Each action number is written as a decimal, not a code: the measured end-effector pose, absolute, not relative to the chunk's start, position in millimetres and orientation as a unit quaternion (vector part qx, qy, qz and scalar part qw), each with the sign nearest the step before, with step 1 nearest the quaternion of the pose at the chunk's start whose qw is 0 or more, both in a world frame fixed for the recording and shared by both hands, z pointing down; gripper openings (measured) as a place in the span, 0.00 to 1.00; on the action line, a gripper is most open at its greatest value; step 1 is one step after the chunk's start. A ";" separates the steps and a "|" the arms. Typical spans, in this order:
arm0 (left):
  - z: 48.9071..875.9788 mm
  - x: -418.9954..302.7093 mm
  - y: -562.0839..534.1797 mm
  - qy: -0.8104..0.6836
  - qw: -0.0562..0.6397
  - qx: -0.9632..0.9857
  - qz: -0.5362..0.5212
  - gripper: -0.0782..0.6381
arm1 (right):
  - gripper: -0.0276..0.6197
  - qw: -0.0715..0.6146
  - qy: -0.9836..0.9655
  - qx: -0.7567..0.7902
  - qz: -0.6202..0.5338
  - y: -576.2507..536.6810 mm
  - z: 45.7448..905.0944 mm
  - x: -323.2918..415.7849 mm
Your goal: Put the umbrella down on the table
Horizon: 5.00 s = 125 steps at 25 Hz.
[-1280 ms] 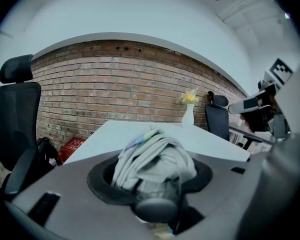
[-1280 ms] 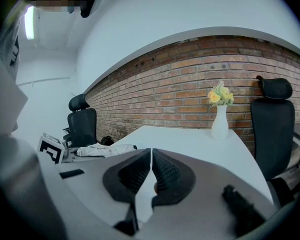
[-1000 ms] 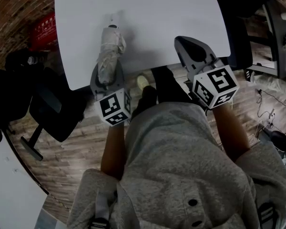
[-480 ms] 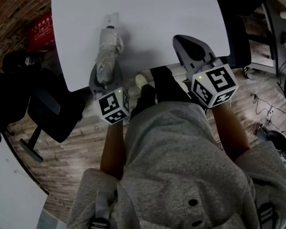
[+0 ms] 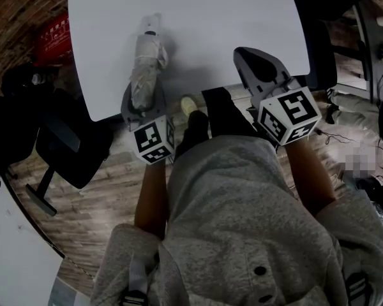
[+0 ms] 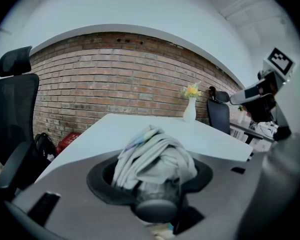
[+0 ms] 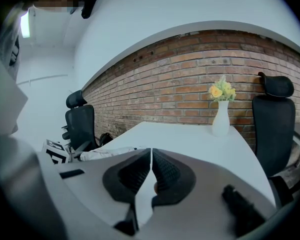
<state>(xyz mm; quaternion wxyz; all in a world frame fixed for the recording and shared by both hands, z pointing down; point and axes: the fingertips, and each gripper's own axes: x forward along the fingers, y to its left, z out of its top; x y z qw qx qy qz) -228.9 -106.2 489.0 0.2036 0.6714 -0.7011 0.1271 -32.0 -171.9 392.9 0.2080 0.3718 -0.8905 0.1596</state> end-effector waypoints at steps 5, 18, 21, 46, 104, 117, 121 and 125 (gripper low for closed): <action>503.0 -227.1 -102.2 -0.694 0.212 0.675 0.135 0.45 | 0.09 0.212 -0.891 0.368 0.160 -170.8 396.0 -32.4; 534.9 -224.4 -93.7 -0.687 0.224 0.672 0.161 0.47 | 0.09 0.219 -0.893 0.360 0.161 -168.2 402.2 -33.2; 541.6 -223.9 -94.2 -0.686 0.228 0.671 0.167 0.47 | 0.09 0.220 -0.892 0.360 0.161 -169.8 404.1 -32.3; 551.2 -216.7 -96.5 -0.673 0.221 0.686 0.167 0.55 | 0.09 0.224 -0.890 0.363 0.163 -163.6 407.8 -24.4; 330.0 -179.1 -112.4 -0.675 0.129 0.715 0.127 0.13 | 0.09 0.136 -0.894 0.407 0.130 -164.0 338.8 9.1; 321.4 -167.8 -118.3 -0.661 0.134 0.726 0.134 0.13 | 0.09 0.119 -0.885 0.427 0.141 -164.5 329.3 25.3; 321.5 -168.8 -119.2 -0.662 0.137 0.725 0.132 0.13 | 0.09 0.117 -0.883 0.431 0.141 -164.3 328.3 28.6; 321.3 -170.0 -118.9 -0.661 0.137 0.726 0.131 0.13 | 0.09 0.118 -0.883 0.432 0.140 -164.4 328.6 30.2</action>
